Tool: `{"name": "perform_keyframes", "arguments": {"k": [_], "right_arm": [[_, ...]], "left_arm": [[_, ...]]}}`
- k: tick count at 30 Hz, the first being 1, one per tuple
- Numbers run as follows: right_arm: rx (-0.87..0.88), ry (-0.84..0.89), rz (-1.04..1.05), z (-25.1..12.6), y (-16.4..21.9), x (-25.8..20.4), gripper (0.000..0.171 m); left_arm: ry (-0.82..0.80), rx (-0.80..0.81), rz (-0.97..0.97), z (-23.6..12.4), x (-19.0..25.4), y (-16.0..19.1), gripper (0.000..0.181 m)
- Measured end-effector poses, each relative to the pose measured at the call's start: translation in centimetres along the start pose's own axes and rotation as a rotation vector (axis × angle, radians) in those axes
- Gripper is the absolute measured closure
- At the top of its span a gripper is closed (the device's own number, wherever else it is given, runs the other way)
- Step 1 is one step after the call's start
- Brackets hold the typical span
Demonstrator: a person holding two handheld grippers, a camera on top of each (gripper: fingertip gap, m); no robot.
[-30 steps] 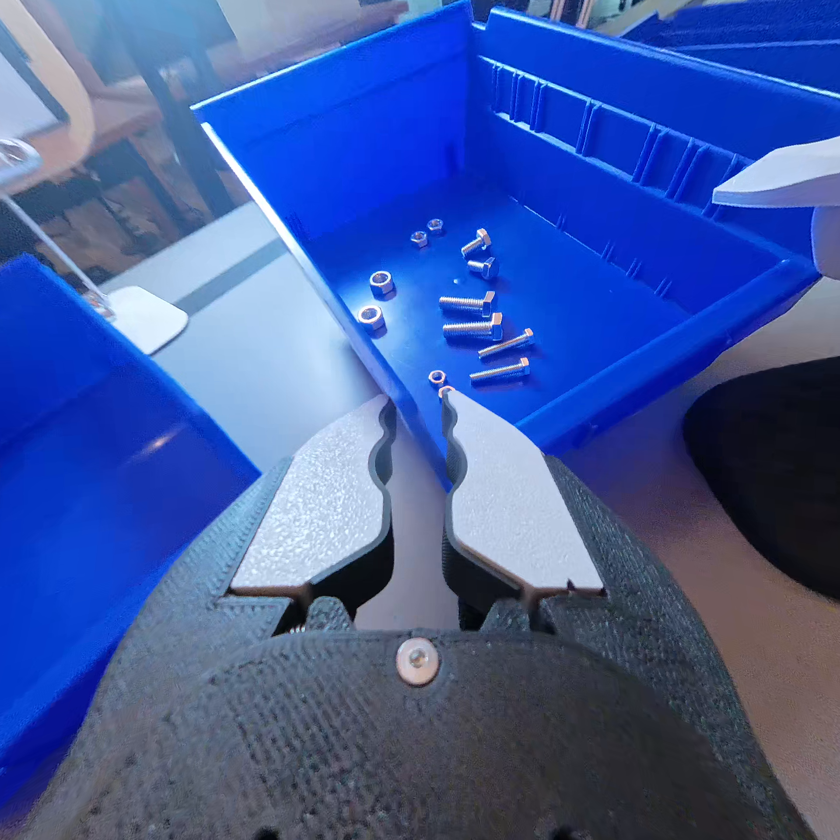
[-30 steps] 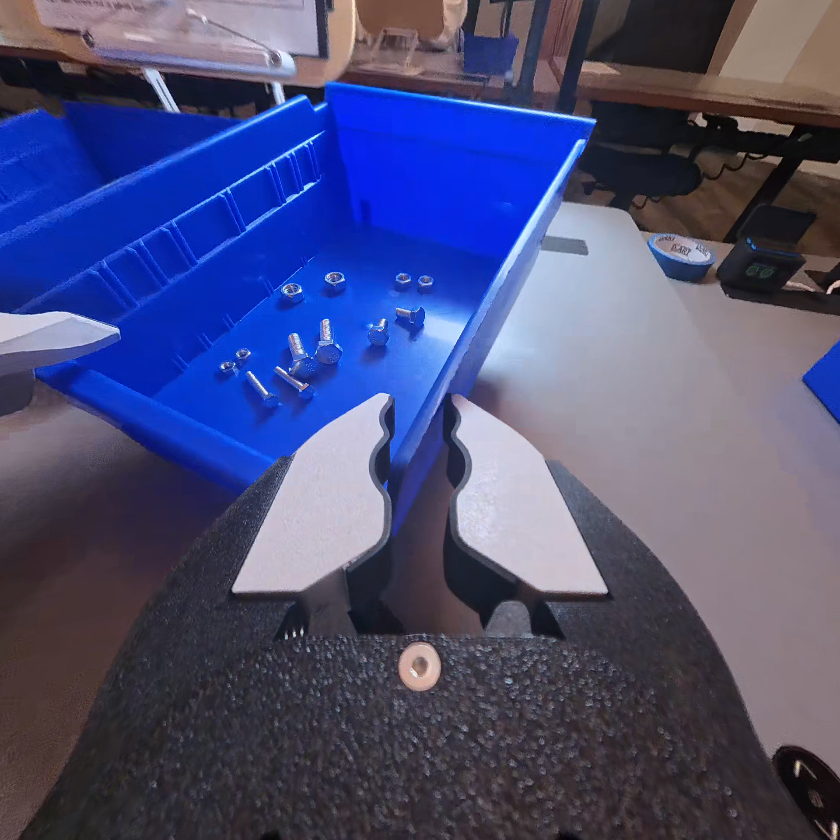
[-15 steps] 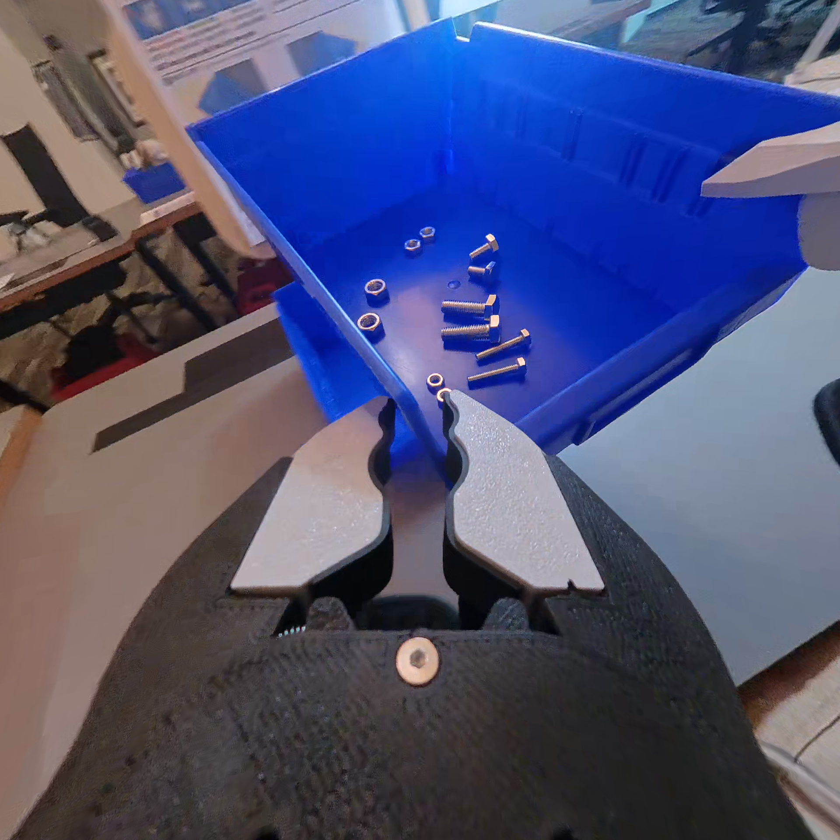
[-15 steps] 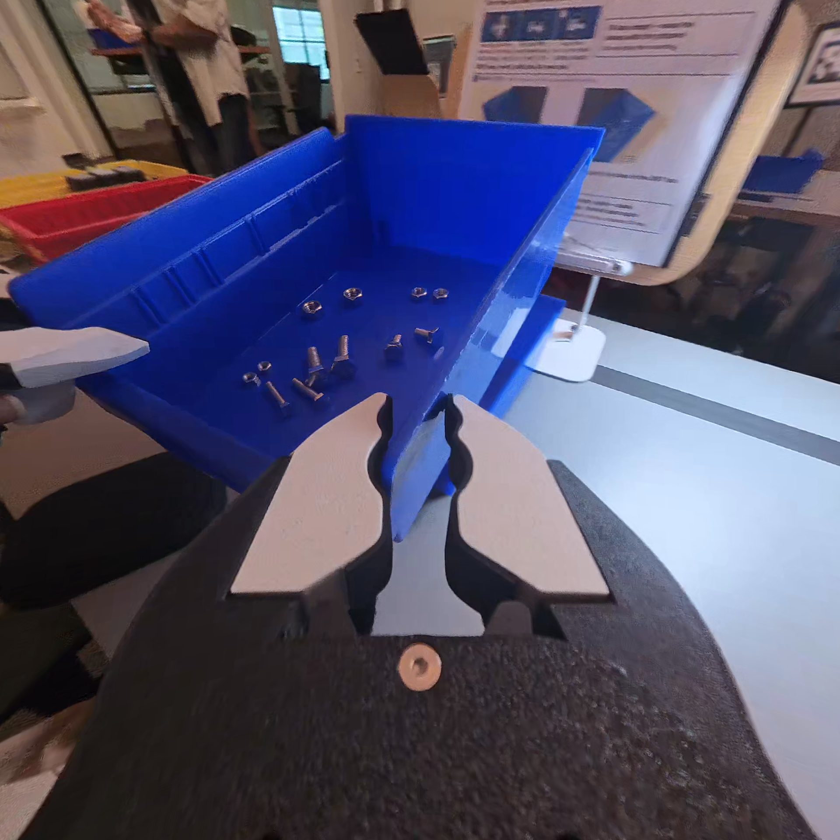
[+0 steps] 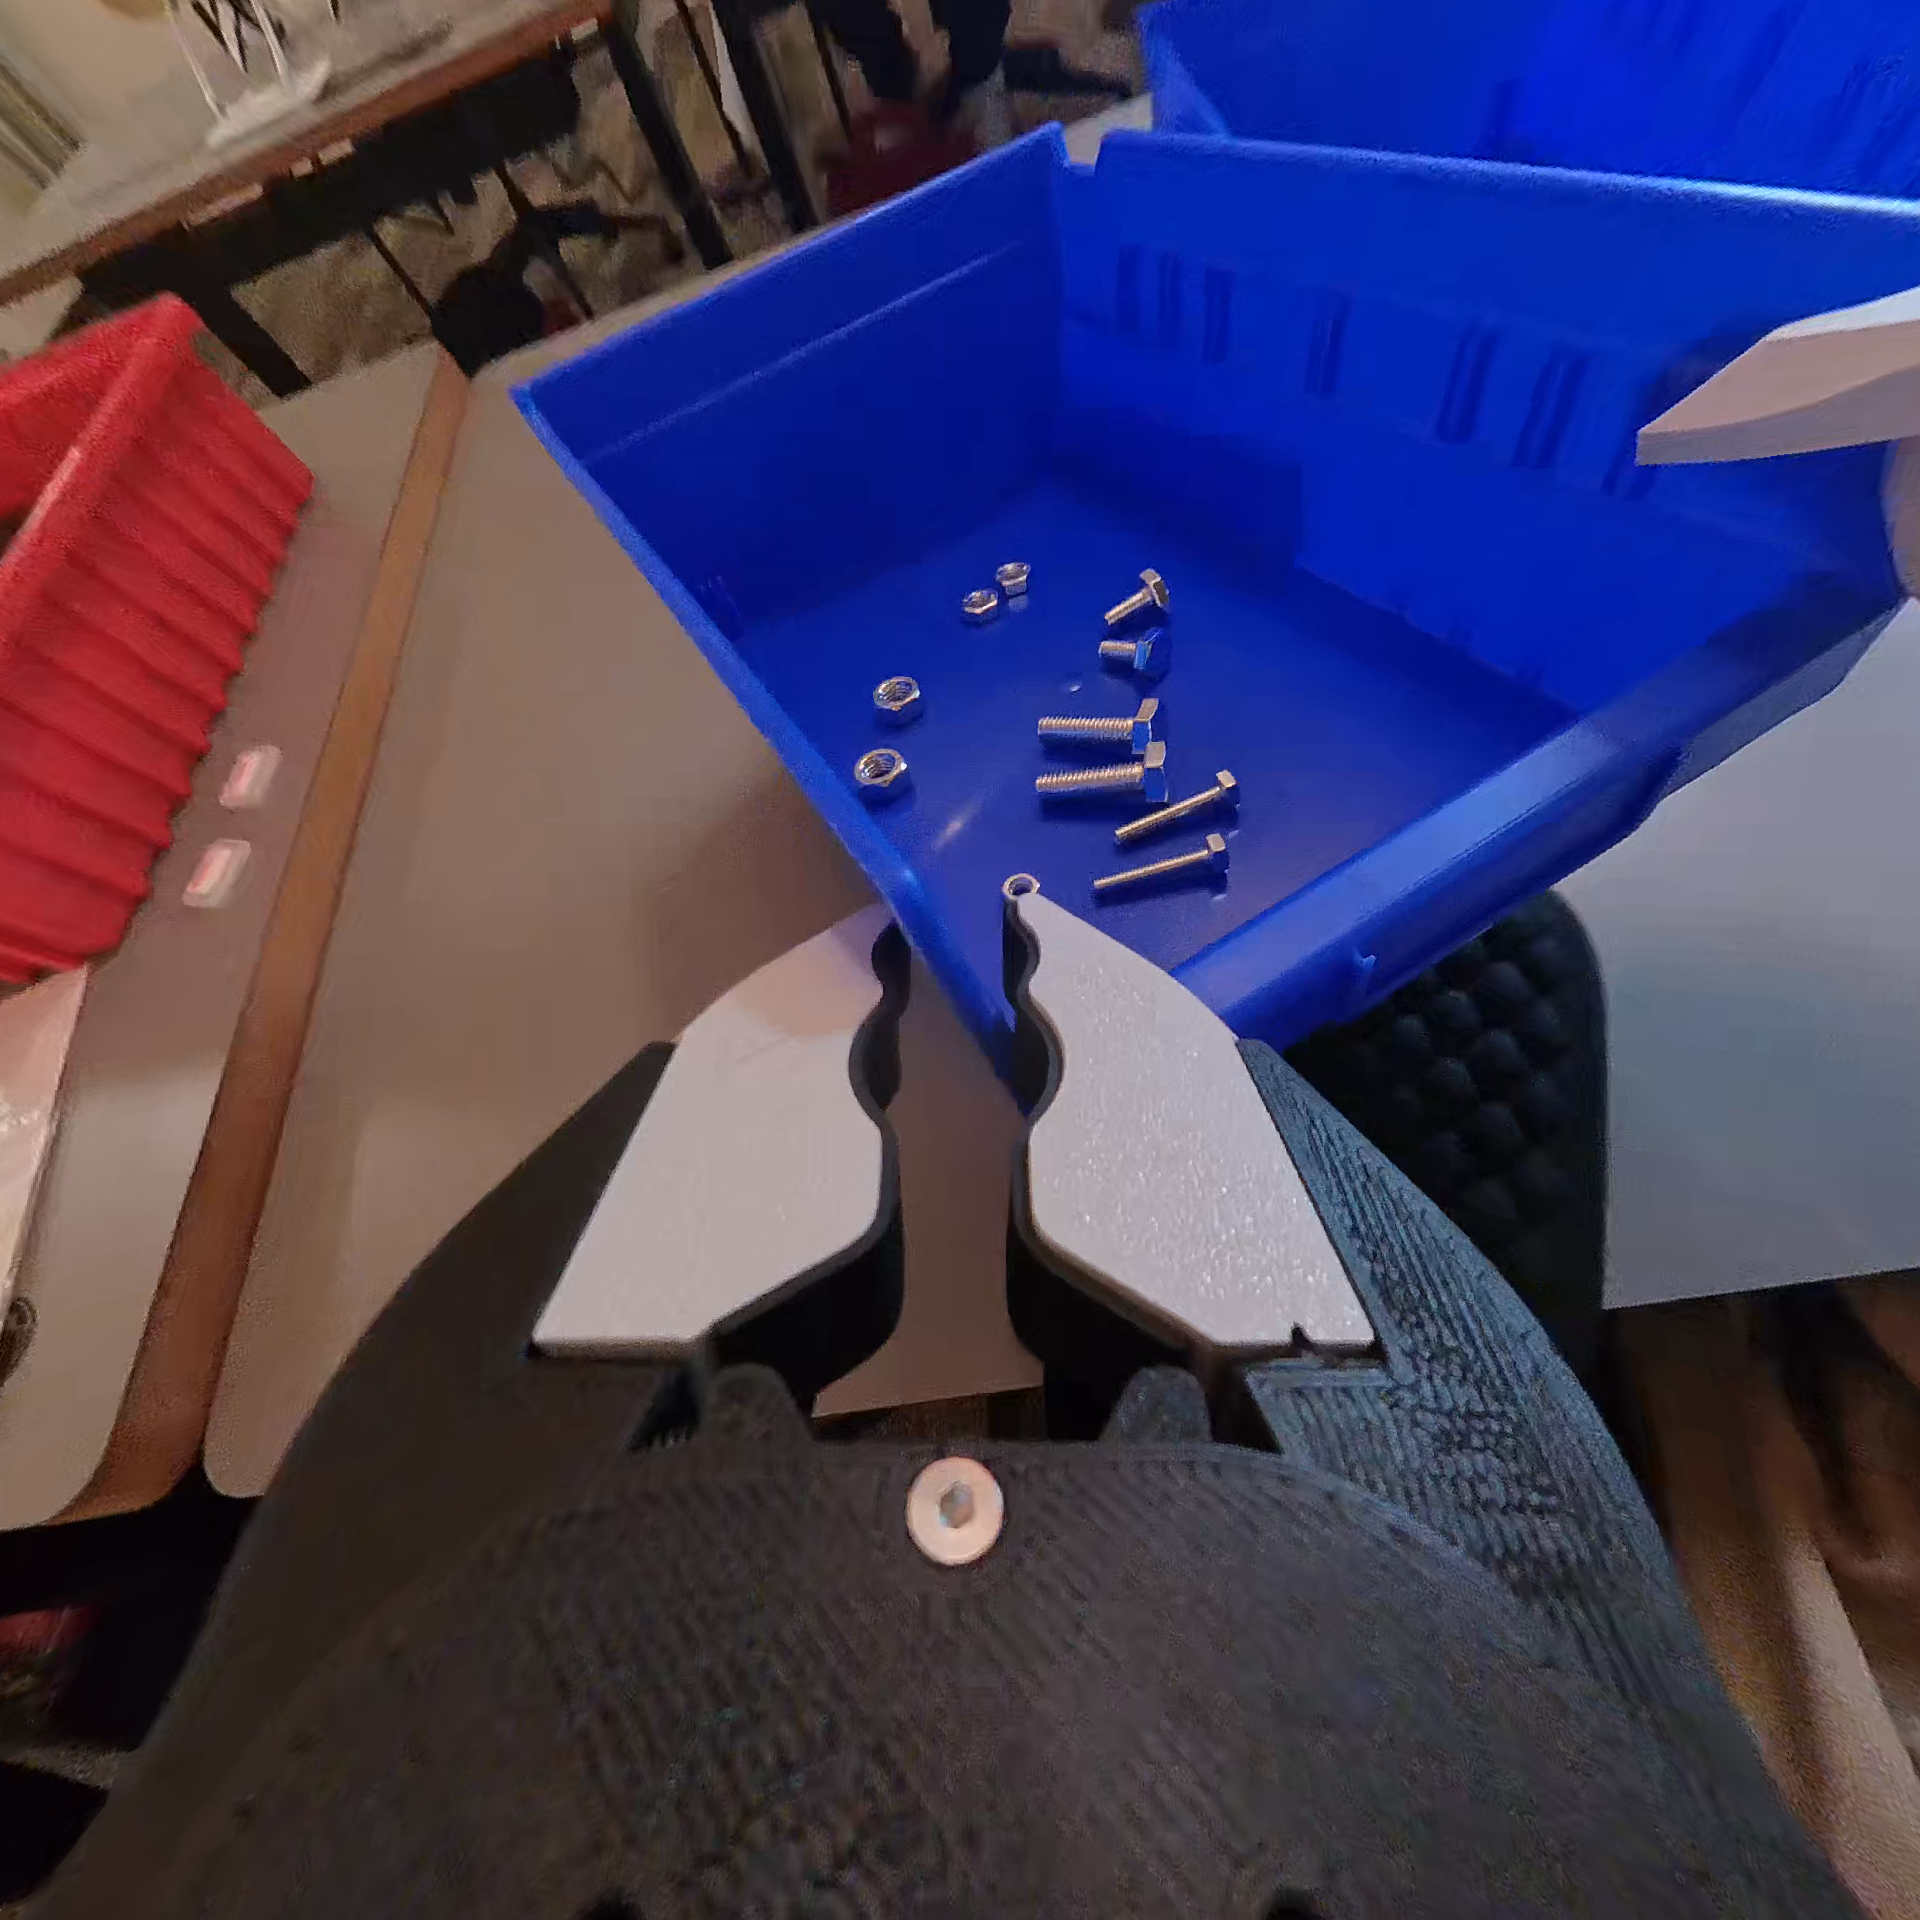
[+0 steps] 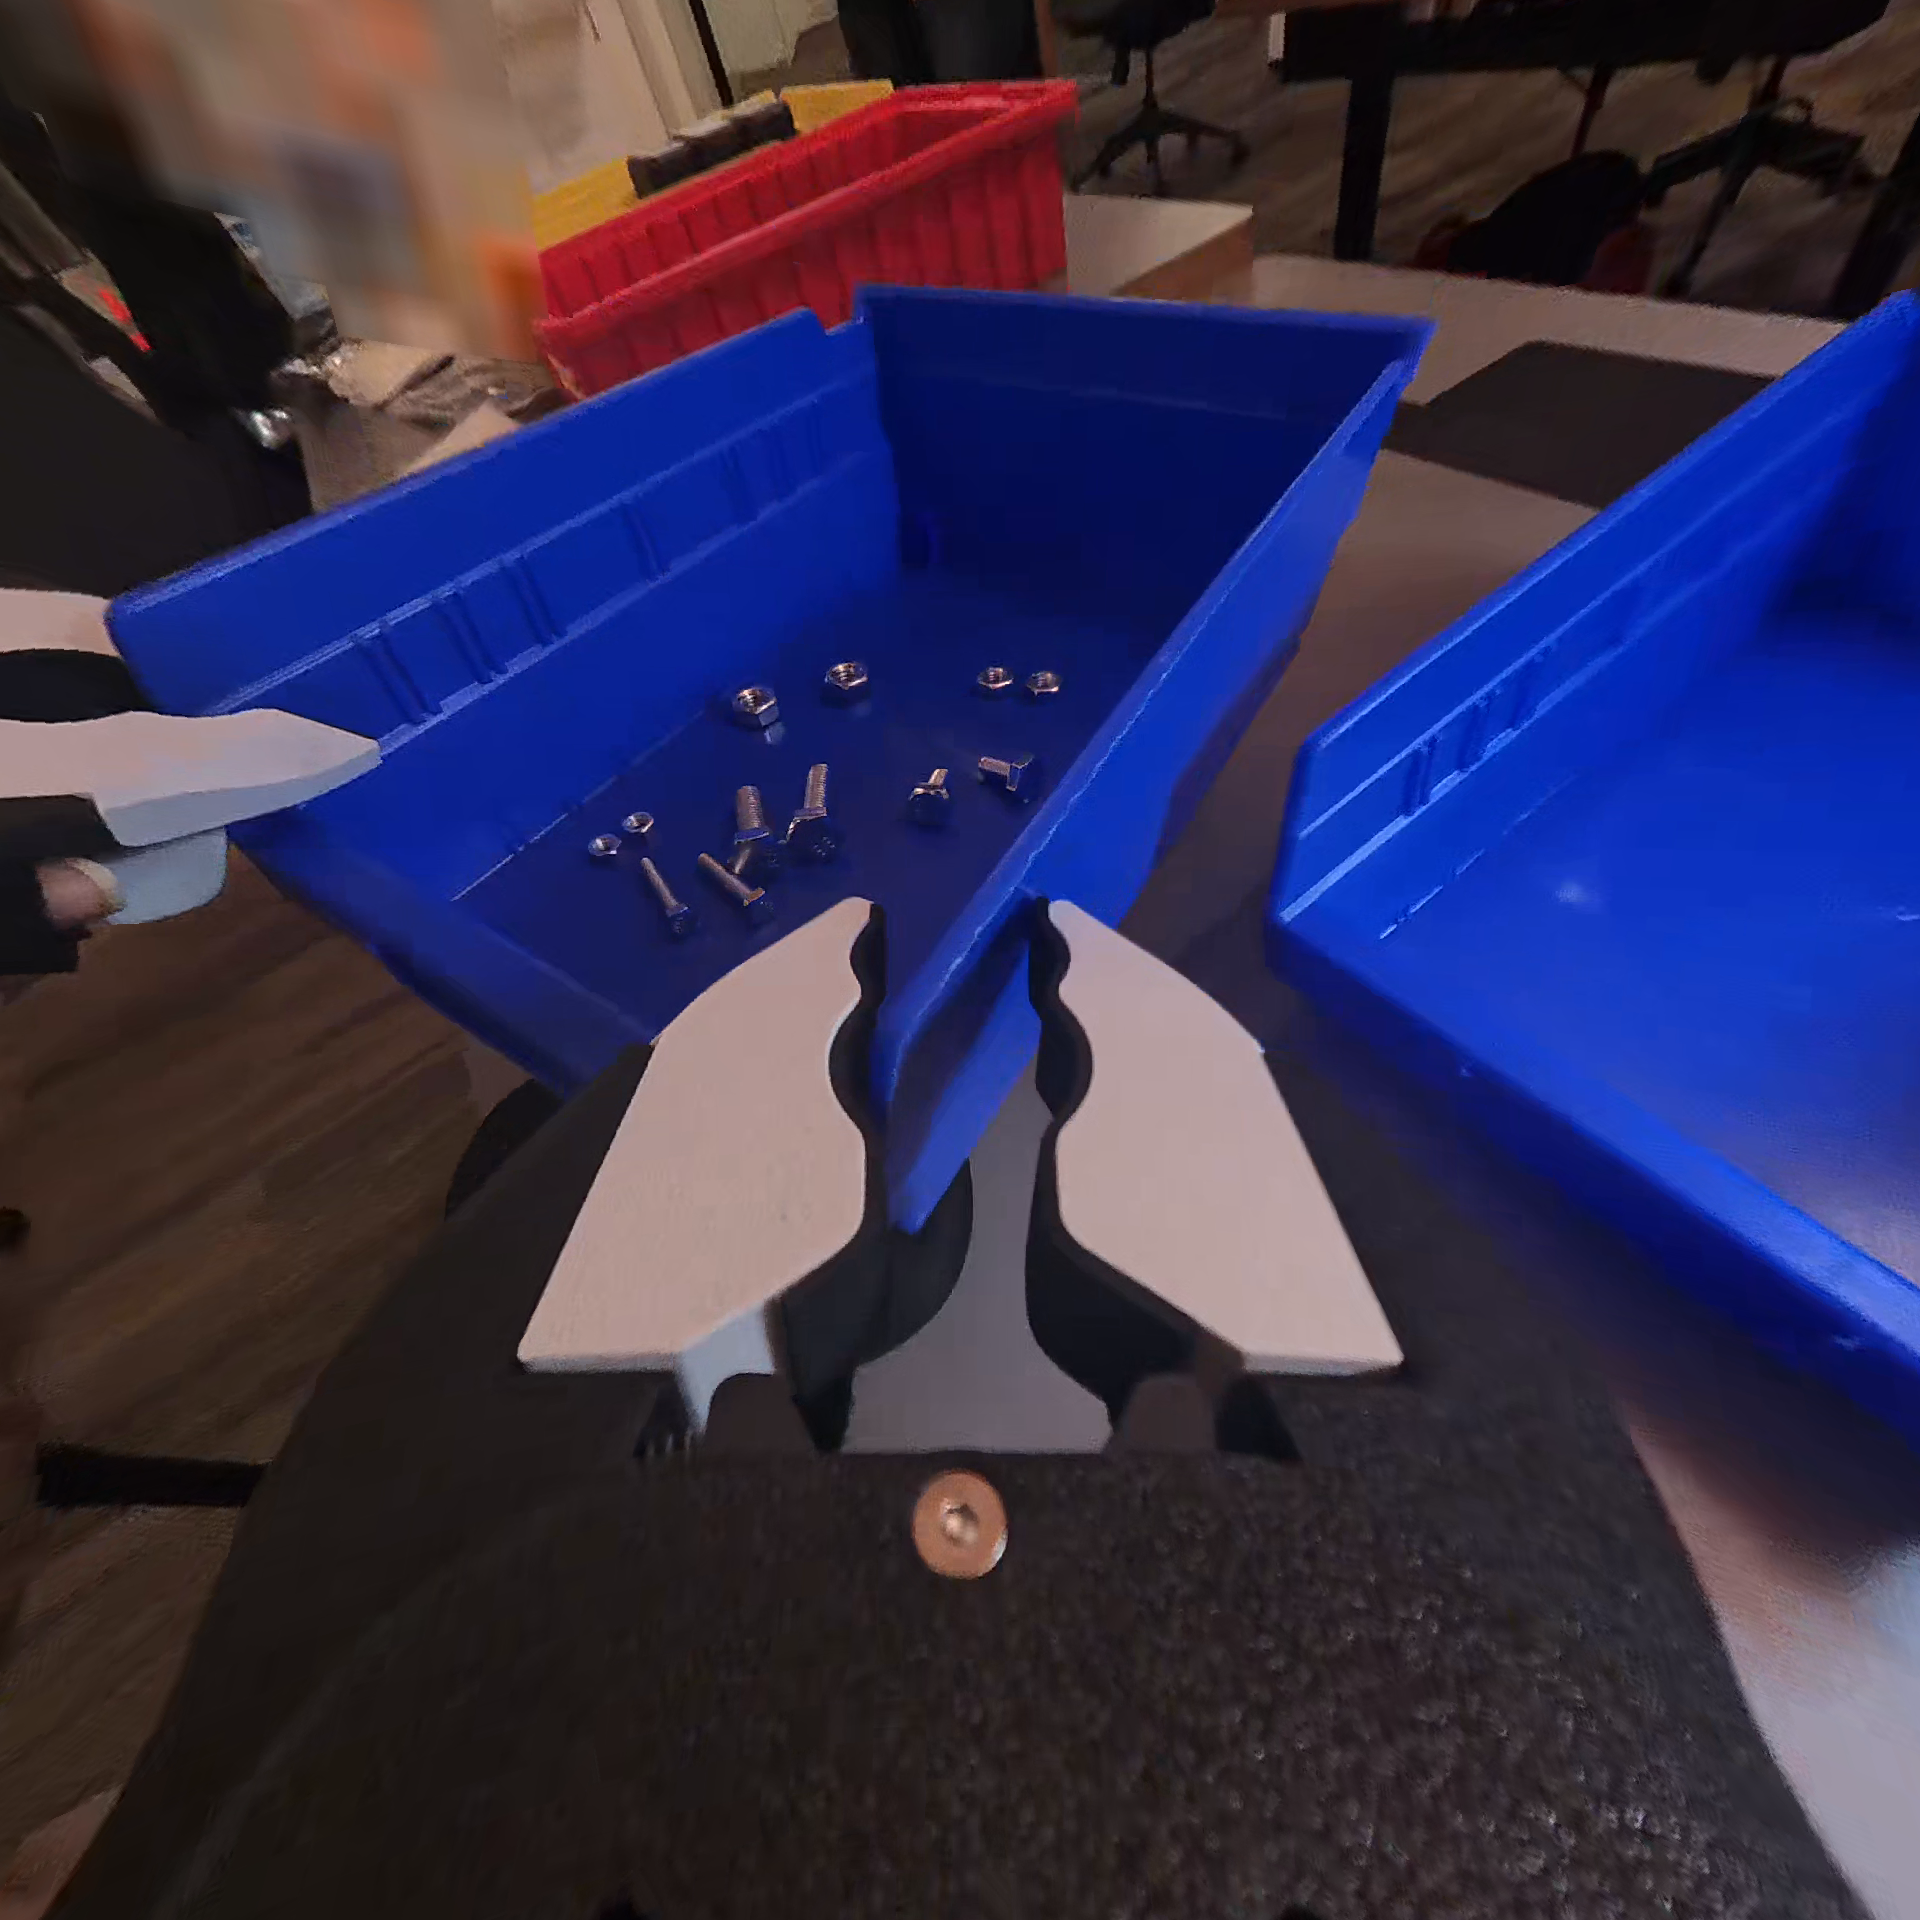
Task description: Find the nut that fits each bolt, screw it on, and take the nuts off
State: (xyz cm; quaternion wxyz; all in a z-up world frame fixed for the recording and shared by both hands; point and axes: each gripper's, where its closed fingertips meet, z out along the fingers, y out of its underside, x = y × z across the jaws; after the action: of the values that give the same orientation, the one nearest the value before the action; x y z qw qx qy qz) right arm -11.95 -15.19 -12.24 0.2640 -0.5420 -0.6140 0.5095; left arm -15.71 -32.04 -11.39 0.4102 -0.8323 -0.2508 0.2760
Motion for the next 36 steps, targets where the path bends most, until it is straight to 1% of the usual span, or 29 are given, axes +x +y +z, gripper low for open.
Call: {"name": "perform_keyframes", "arguments": {"k": [4, 7, 9, 11, 12, 14, 15, 16, 18, 21, 24, 26, 27, 28, 29, 30, 31, 32, 33, 35, 36], "right_arm": [[-0.042, -0.004, 0.028, 2.2, 2.1, 1.2, 0.144], [-0.017, 0.02, -0.009, 3.4, 1.9, 2.1, 0.142], [-0.018, -0.007, -0.031, 4.7, 1.6, 2.5, 0.138], [-0.064, -0.049, -0.058, 5.6, 2.2, 2.7, 0.132], [-0.065, -0.056, -0.065, 5.5, 2.3, 2.8, 0.13], [-0.038, -0.049, -0.1, 4.3, 2.1, 3.2, 0.128], [-0.035, -0.04, -0.126, 3.4, 2.2, 3.5, 0.127], [-0.037, -0.019, -0.162, 2.5, 2.3, 4.1, 0.127], [-0.045, 0.06, -0.272, 0.4, 2.5, 5.9, 0.127], [-0.144, 0.172, -0.46, -1.5, 3.5, 9.3, 0.123], [-0.331, 0.252, -0.645, -1.1, 5.2, 12.8, 0.115], [-0.454, 0.284, -0.736, -0.3, 6.4, 14.9, 0.112], [-0.511, 0.296, -0.769, 0.1, 7.1, 15.8, 0.114], [-0.553, 0.308, -0.798, 0.3, 7.6, 16.6, 0.12], [-0.582, 0.312, -0.821, 0.5, 8.1, 17.2, 0.129], [-0.592, 0.313, -0.854, 0.5, 8.3, 17.6, 0.131], [-0.6, 0.314, -0.895, 0.3, 8.4, 17.9, 0.136], [-0.628, 0.324, -0.908, -0.3, 8.6, 18.1, 0.136], [-0.655, 0.325, -0.888, -1.0, 8.9, 18.2, 0.136], [-0.69, 0.299, -0.861, -3.1, 9.8, 18.0, 0.137], [-0.704, 0.293, -0.862, -4.5, 10.3, 18.0, 0.136]], "left_arm": [[0.028, -0.054, -0.037, 2.7, 0.1, 2.6, 0.165], [0.017, -0.057, -0.07, 4.5, -0.4, 3.4, 0.166], [-0.012, -0.044, -0.11, 6.0, -1.4, 3.7, 0.168], [-0.06, -0.054, -0.138, 7.4, -2.4, 4.3, 0.171], [-0.1, -0.045, -0.153, 8.1, -3.1, 4.5, 0.173], [-0.09, -0.022, -0.232, 9.5, -3.4, 4.5, 0.175], [-0.115, -0.016, -0.242, 10.2, -3.8, 4.5, 0.176], [-0.142, -0.003, -0.257, 10.7, -4.4, 4.4, 0.177], [-0.137, 0.022, -0.338, 11.7, -5.3, 3.9, 0.178], [-0.162, 0.076, -0.414, 13.2, -6.6, 2.9, 0.178], [-0.063, 0.102, -0.524, 15.5, -5.7, 2.6, 0.176], [-0.007, 0.122, -0.529, 15.4, -4.7, 2.1, 0.17], [-0.038, 0.148, -0.5, 14.6, -5.0, 1.9, 0.163], [-0.087, 0.172, -0.452, 13.6, -5.6, 1.6, 0.156], [-0.135, 0.197, -0.391, 12.4, -6.1, 1.0, 0.153], [-0.16, 0.231, -0.318, 11.2, -6.1, 0.0, 0.156], [-0.143, 0.265, -0.229, 10.2, -5.4, -1.3, 0.155], [-0.089, 0.277, -0.136, 9.7, -4.0, -2.5, 0.153], [0.005, 0.254, -0.052, 9.7, -1.9, -3.3, 0.146], [0.218, 0.128, 0.09, 10.5, 2.6, -3.4, 0.135], [0.261, 0.078, 0.183, 11.2, 3.9, -3.1, 0.129]]}}
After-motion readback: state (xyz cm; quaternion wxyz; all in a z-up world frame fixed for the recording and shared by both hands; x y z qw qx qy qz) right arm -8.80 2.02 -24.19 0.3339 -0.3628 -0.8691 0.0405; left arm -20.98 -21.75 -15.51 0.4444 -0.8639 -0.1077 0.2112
